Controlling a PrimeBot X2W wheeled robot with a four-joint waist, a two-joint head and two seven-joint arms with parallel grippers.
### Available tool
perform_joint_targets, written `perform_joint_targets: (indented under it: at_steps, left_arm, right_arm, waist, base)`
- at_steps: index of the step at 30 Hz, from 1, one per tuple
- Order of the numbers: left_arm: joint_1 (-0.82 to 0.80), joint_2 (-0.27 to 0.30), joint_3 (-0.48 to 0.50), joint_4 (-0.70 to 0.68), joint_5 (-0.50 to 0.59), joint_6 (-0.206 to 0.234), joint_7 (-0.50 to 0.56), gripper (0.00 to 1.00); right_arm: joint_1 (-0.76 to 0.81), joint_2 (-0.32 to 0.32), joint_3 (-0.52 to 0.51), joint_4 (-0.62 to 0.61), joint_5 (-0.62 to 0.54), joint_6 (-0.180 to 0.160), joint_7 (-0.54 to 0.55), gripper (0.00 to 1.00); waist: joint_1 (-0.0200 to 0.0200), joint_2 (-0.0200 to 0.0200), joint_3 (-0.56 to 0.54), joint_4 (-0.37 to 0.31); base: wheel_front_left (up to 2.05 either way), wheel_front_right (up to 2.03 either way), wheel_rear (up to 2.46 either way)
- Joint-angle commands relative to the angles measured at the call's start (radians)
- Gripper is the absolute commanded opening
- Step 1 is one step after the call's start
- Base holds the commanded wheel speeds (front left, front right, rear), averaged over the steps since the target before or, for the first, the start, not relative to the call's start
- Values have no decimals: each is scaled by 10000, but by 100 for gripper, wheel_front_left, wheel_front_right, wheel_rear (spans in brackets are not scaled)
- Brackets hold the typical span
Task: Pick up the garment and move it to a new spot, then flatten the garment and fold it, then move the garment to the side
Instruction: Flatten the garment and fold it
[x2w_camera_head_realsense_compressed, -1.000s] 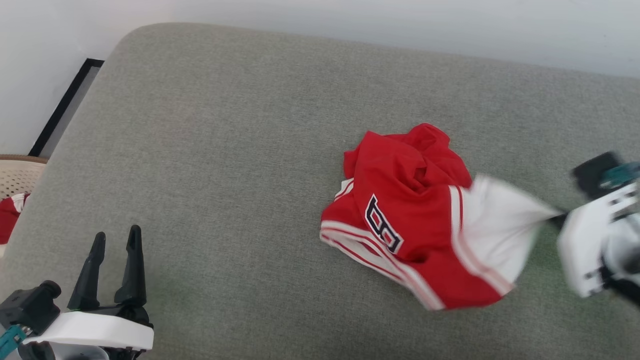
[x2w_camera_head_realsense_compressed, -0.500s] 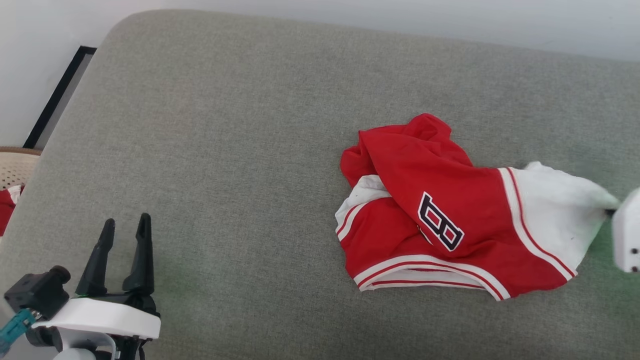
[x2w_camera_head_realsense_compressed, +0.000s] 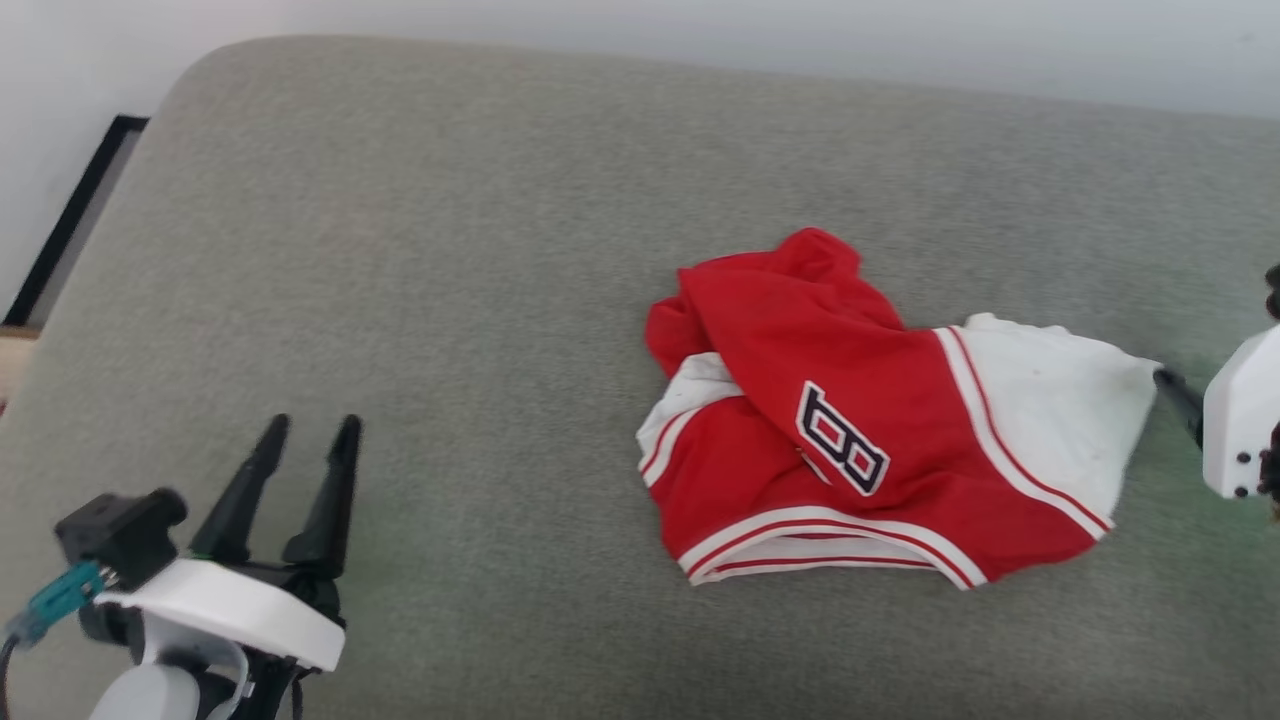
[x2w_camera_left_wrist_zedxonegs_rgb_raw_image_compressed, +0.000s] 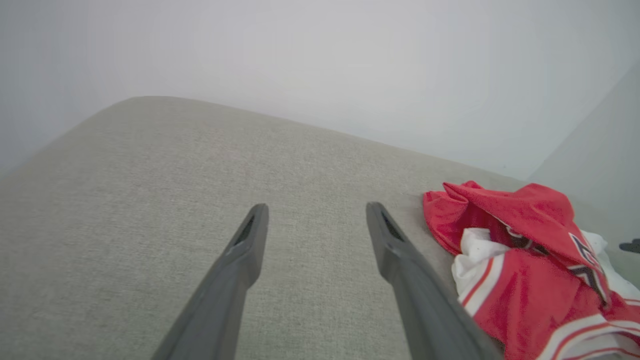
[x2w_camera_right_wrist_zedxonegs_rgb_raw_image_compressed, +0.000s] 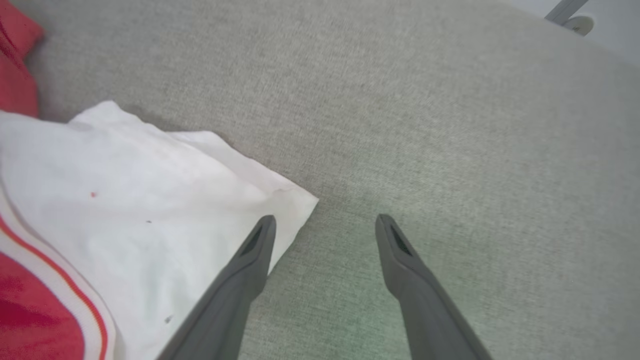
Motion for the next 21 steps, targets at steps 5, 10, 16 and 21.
perform_joint_targets:
  at_steps: [5,10,16,21]
  left_arm:
    - [-367,529,-662,-448,-383,-30,1119,100]
    - [-690,932,-1209,-774,-540,-30,2161,100]
    - [-1126,1298,-1753,-936,-885,-31,3484,100]
    - [-1599,1501,-2128,-888,-924,-27,4432,100]
  right_arm:
    - [109,231,-272,-817,55,-10,-851,100]
    - [492,829,-640,-2001,-401,-10,-1882,100]
    - [1048,1856,-1052,-3546,-1327,-9,-3534,100]
    - [1514,2721,-1257,-4399,-2042,-9,-4712,100]
  waist:
    - [0,0,-212,-671]
    - [0,0,-309,-1317]
    - [0,0,-254,-2174]
    - [0,0,-101,-2817]
  base:
    - [0,0,0]
    - [0,0,0]
    - [0,0,0]
    - [0,0,0]
